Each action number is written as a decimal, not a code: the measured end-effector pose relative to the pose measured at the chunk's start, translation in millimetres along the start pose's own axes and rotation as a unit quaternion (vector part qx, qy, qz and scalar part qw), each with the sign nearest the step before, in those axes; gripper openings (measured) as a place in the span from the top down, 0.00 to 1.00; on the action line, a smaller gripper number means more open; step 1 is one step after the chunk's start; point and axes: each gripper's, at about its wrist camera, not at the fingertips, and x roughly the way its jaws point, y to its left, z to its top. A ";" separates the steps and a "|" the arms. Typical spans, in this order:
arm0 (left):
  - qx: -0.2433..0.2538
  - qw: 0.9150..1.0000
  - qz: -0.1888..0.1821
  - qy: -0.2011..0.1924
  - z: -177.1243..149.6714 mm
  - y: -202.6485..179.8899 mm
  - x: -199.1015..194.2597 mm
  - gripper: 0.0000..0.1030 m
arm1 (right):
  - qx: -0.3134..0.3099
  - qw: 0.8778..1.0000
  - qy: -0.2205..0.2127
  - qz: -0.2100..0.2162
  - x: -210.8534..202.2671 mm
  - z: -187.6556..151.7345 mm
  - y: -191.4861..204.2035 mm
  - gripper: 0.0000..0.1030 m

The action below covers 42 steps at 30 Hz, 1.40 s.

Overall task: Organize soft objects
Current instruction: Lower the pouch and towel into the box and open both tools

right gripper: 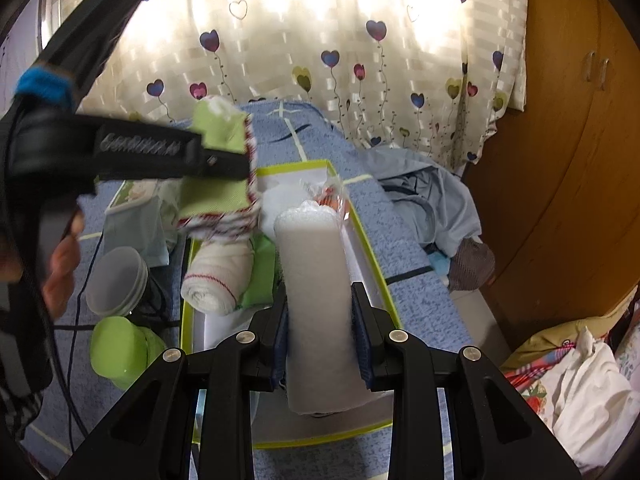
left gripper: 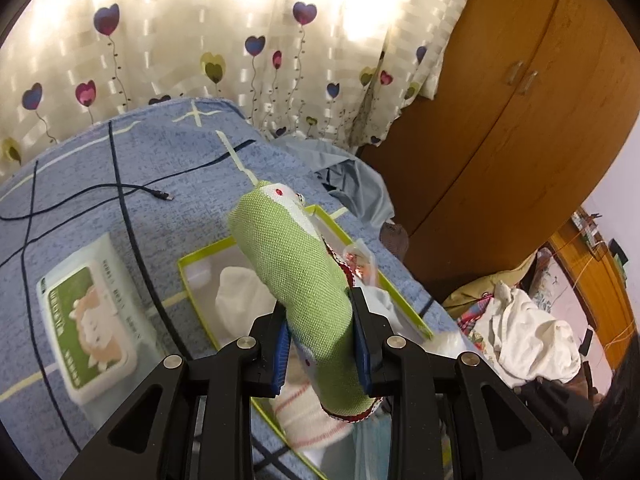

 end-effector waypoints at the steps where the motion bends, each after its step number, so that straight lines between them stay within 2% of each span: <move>1: 0.000 1.000 0.001 0.003 1.6 0.4 4.4 0.76 | -0.003 1.000 0.004 -0.001 2.7 -2.2 1.4 0.72; 17: -0.009 0.999 0.021 0.032 16.5 9.8 48.8 0.76 | -0.023 0.999 0.028 0.004 26.0 -17.6 14.3 0.72; 29: -0.004 0.999 0.029 0.035 16.1 9.1 53.8 0.74 | -0.017 1.000 0.022 0.004 26.2 -20.2 15.3 0.71; 32: -0.007 0.999 0.031 0.038 16.0 9.5 52.6 0.63 | -0.013 1.000 0.019 0.006 25.2 -19.1 13.5 0.69; 34: -0.011 0.999 0.034 0.037 15.0 9.5 51.3 0.50 | -0.008 1.000 0.013 0.007 22.0 -18.1 11.8 0.65; 38: -0.002 0.998 0.041 0.037 12.3 5.6 49.2 0.43 | 0.001 1.000 0.007 0.008 17.9 -15.6 7.5 0.54; 42: -0.002 0.998 0.053 0.025 11.0 4.4 40.5 0.34 | 0.011 1.000 -0.004 0.010 10.2 -14.5 4.2 0.52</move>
